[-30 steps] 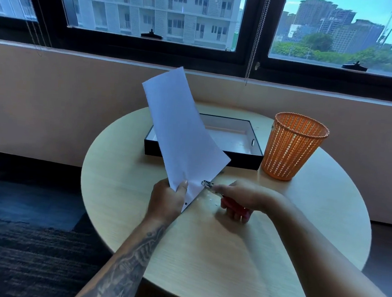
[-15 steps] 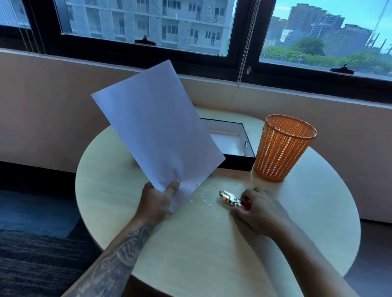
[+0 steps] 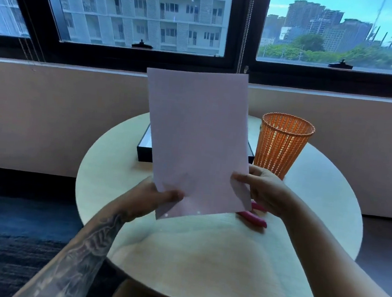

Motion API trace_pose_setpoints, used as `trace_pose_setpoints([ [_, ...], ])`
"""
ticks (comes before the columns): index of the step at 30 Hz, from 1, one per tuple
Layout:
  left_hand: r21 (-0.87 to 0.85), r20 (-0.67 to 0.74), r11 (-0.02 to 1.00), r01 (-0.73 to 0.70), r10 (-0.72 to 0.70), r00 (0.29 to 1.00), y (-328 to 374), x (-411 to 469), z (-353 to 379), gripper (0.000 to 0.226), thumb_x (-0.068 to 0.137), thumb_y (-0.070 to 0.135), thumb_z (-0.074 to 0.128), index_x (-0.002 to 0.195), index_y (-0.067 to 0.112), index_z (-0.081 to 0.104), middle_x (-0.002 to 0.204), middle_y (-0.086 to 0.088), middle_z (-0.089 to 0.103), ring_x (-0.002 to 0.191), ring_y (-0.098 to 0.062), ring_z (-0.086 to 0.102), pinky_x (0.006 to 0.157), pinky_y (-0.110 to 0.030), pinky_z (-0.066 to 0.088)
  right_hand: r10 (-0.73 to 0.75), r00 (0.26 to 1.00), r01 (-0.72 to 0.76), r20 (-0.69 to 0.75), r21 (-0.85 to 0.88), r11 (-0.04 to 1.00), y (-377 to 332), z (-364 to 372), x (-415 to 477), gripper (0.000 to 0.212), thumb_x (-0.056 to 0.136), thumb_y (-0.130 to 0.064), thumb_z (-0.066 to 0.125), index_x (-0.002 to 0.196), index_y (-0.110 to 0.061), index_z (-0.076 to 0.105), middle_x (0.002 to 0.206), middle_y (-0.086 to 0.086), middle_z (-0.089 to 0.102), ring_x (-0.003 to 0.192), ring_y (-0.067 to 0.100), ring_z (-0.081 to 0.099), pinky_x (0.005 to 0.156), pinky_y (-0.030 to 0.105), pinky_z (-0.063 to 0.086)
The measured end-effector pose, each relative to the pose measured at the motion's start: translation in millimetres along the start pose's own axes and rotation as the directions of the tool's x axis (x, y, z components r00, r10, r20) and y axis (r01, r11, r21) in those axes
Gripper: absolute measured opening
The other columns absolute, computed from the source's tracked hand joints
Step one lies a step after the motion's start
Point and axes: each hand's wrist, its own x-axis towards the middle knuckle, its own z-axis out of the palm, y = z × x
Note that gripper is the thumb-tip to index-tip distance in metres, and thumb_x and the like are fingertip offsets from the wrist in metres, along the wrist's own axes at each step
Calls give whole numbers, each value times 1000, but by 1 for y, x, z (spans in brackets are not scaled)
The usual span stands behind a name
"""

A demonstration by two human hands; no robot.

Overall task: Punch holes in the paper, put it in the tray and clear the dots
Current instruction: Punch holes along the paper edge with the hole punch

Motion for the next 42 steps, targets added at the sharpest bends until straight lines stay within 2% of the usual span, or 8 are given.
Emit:
trace_pose_setpoints([
  [5,-74,-110,997,-25,16,994,3,1,-4,45,70,44,87,96,10,74,93,-9,76,83,-30,69,78,-44,55,-86,993,87,-84,11,996,8,3,5,48,76,-27,75,117,-4,70,119,19,71,109,38,68,102,62,50],
  [12,-630,-87,775,-52,-4,996,-14,-10,31,97,56,72,82,123,6,62,116,-18,72,87,-31,71,53,-33,55,-233,961,253,-153,131,959,-3,9,5,33,79,-24,71,106,-6,72,99,9,78,88,25,72,70,35,60],
  [18,-441,-64,897,-35,8,998,2,-11,82,42,82,41,76,105,6,74,110,-17,74,87,-31,71,61,-36,56,-250,960,264,-122,108,959,-10,36,7,18,94,-15,64,108,-5,70,104,10,76,90,23,73,74,36,61],
  [25,-336,-298,942,3,-110,948,12,-2,89,26,86,47,71,84,23,81,88,-2,80,69,-20,71,100,-51,50,-341,933,337,-113,-58,940,-15,52,4,10,96,-13,64,98,-13,74,101,6,78,94,19,74,80,30,59],
  [29,-347,-310,938,-16,-99,945,8,-3,80,24,86,51,71,86,28,81,89,-4,79,73,-26,69,100,-59,49,-337,938,333,-83,-57,941,-15,54,6,11,96,-13,63,97,-13,74,98,3,78,91,15,74,79,28,58],
  [33,-202,-346,979,19,-90,934,7,-2,80,35,92,49,63,81,21,79,82,6,78,67,-12,69,74,-25,50,-346,933,340,-95,-76,938,-10,58,10,13,97,-11,63,100,-12,75,100,2,78,92,12,74,82,28,60],
  [37,-227,-367,974,17,-102,925,-1,0,80,36,93,47,64,85,14,78,80,4,77,66,-11,69,69,-19,51,-337,937,323,-86,-146,935,-5,56,12,13,98,-14,62,104,-18,74,104,0,78,97,13,74,84,30,59],
  [42,-370,-423,928,46,-212,881,-9,3,79,34,90,47,68,83,15,78,81,2,77,67,-11,66,68,-23,48,-257,961,110,-102,-713,693,12,30,8,44,92,-45,67,130,-21,64,123,-5,68,104,6,64,90,25,53],
])
